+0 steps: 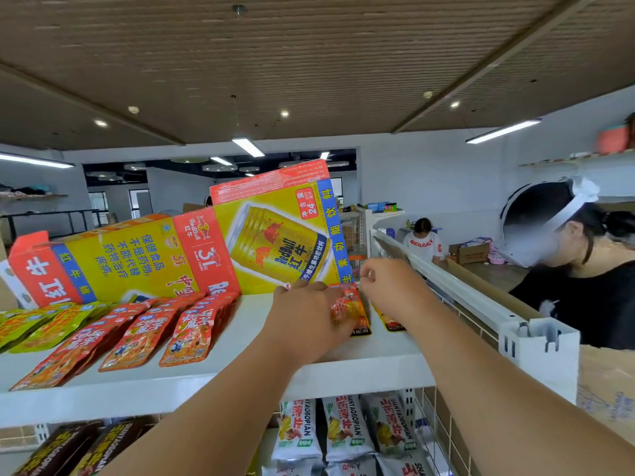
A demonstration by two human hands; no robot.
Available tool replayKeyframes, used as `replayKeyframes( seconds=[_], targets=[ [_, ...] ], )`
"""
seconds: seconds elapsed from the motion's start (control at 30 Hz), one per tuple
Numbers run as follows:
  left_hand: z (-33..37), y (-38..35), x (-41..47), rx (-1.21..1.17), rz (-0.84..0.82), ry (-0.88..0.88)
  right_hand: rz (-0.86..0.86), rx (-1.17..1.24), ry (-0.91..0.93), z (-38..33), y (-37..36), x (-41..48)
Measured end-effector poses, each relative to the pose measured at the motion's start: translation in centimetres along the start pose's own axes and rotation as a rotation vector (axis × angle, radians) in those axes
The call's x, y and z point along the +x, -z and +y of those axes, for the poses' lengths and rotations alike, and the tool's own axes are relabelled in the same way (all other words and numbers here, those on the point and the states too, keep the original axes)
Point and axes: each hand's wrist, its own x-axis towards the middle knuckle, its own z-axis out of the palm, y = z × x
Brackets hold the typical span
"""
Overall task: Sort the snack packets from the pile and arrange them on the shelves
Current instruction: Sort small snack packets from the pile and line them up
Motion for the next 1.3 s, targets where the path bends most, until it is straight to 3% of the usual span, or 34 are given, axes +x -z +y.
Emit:
replayKeyframes(
  seconds=[0.13,0.4,0.8,1.3],
  targets=[
    [0.8,-0.6,1.2,0.05,-0.185,-0.021,-0.039,-0.051,-0.059,0.3,-0.8,3.3],
    [0.7,-1.4,1.1,0.066,-0.206,-0.058,-0.249,-0.117,-0.097,1.3,-4.4,10.6],
    [0.7,-1.7,1.5,0.061,-0.26,-0.042,-0.251,-0.224,-0.104,1.7,-7.7,11.4],
    [0.7,-1.7,1.5,0.069,-0.261,-0.041,-0.219,-0.167,-0.124,1.4,-7.9,11.2]
  ],
)
